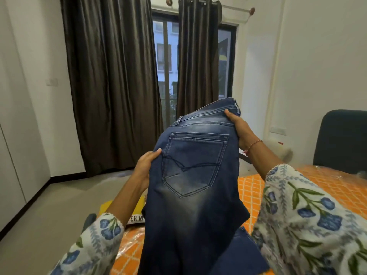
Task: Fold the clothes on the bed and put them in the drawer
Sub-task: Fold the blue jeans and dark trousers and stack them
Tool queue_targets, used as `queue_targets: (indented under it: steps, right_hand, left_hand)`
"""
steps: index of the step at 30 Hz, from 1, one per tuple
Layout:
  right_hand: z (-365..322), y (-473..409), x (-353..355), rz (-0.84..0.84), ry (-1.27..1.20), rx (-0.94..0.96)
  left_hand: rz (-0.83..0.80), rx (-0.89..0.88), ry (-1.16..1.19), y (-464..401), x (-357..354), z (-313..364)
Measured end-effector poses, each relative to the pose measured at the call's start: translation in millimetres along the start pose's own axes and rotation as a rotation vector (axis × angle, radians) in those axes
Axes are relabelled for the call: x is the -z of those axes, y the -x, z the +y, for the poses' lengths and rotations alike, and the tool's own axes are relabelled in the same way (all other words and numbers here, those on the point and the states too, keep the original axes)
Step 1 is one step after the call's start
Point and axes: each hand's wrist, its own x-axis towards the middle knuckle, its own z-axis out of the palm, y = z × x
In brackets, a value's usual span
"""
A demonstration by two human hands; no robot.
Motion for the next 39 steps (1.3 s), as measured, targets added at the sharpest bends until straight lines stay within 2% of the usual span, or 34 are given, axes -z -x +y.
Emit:
queue_targets:
  steps: [3,8,14,16,19,21,25,27,31,33,36,39]
  right_hand:
    - [0,5,-10,-0.056,-0.115,0.005]
    - [2,10,-21,-0.163,-0.120,-0.034]
    - [-2,13,-5,-0.164,-0.118,-0.079]
    - [2,13,6,-0.141,-0.038,-0.134]
    - [14,12,11,-0.109,0.099,-0.202]
    - [14,12,9,-0.100,0.143,-0.237]
    - [22,27,13,-0.033,-0.094,-0.203]
    - [59,41,24,-0.052,-0.041,-0.274]
    - [121,75,44,-0.194,0.098,-0.500]
    - [129,71,54,-0.244,0.264,-0.528]
    - [117,54,52,-0.163,0.400,-0.481]
    - [89,30,48,-0.144,0.281,-0.343]
  left_hand:
    - [-0.088,0.128,0.063,10,6,-24]
    - [-0.186,0.265,-0.137,21,3,-41]
    - [-0.130,0.078,-0.136,5,-8,-34]
    - [-0.157,0.036,-0.189,1,4,-20]
    - [-0.166,0.063,-0.241,1,17,4]
    - [-0.141,-0.030,-0.308,-1,15,9]
    - [-0.036,-0.239,-0.282,-4,2,10]
    - [0.002,-0.293,-0.267,-6,-4,13]
    - [0.065,-0.307,-0.231,-8,-19,14]
    - [0.099,-0.241,-0.204,-9,-15,10]
    - [0.135,-0.124,-0.266,-6,7,12]
    - [0.054,-0.084,-0.257,-1,27,31]
